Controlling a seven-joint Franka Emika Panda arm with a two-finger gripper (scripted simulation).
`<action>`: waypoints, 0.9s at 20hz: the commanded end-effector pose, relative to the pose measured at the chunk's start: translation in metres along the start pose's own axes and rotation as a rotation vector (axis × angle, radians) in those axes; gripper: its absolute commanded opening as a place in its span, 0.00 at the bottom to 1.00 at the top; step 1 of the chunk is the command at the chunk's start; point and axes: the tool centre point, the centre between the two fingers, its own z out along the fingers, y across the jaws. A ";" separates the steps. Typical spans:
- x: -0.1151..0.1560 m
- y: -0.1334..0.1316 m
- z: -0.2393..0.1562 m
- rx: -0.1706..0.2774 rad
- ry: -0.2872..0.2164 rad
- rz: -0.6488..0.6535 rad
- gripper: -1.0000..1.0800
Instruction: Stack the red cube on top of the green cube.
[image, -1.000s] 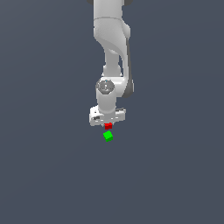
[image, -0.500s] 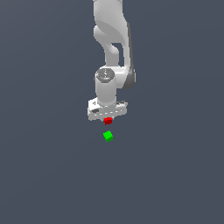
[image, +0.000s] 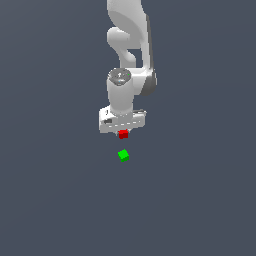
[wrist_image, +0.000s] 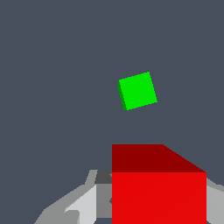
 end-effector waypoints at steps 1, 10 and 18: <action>0.000 0.000 0.000 0.000 -0.001 0.000 0.00; 0.018 0.003 0.013 0.000 -0.001 0.000 0.00; 0.052 0.009 0.037 0.000 -0.001 0.000 0.00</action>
